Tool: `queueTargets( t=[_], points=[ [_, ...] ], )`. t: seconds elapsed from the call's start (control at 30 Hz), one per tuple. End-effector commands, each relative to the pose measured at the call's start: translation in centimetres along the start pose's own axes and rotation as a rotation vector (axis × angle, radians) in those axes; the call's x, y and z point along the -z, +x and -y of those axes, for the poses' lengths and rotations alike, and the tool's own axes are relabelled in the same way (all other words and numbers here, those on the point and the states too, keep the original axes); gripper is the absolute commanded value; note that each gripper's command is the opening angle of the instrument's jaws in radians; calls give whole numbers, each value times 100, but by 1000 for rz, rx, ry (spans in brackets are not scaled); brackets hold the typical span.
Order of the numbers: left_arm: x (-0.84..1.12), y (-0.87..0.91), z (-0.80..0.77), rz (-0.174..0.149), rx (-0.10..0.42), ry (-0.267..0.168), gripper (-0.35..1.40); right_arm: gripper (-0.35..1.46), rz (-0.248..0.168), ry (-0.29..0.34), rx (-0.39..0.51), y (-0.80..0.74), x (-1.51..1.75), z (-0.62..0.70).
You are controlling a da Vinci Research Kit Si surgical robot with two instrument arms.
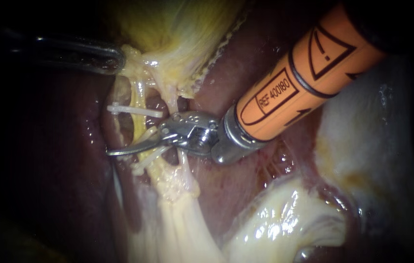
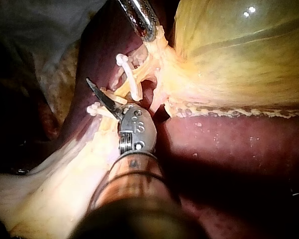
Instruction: Go to the cutting position left tube
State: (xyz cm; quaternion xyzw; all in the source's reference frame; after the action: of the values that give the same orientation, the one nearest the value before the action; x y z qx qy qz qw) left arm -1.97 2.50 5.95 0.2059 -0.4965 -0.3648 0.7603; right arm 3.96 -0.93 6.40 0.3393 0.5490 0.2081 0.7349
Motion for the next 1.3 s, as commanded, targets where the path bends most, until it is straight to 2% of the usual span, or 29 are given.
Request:
queueTargets(
  t=[0.03,0.1,0.17,0.2,0.23,0.3,0.43,0.73,0.93,1.13,1.2,1.3],
  points=[
    [0,0,0,0,0,0,-35,137,0,1,-6,1,1,1],
    [0,0,0,0,6,0,-35,137,-2,5,-13,2,5,2],
    [0,0,0,0,5,0,-35,134,20,34,-33,5,15,4],
    [0,0,0,0,5,0,-35,129,42,53,-46,8,21,6],
    [0,0,0,0,5,0,-35,129,82,69,-64,13,30,8],
    [0,0,0,0,5,0,-35,129,135,80,-87,21,44,9],
    [0,0,0,0,5,1,-35,127,158,106,-185,34,60,7],
    [0,0,0,0,5,1,-35,124,204,153,-264,41,60,7],
    [0,0,0,0,5,1,-35,124,181,208,-322,40,54,12],
    [0,0,0,0,5,0,-35,122,92,286,-353,37,47,11],
    [0,0,0,0,5,0,-35,122,53,289,-356,36,42,9],
    [0,0,0,0,5,0,-35,124,20,273,-327,32,33,5]
  ],
)
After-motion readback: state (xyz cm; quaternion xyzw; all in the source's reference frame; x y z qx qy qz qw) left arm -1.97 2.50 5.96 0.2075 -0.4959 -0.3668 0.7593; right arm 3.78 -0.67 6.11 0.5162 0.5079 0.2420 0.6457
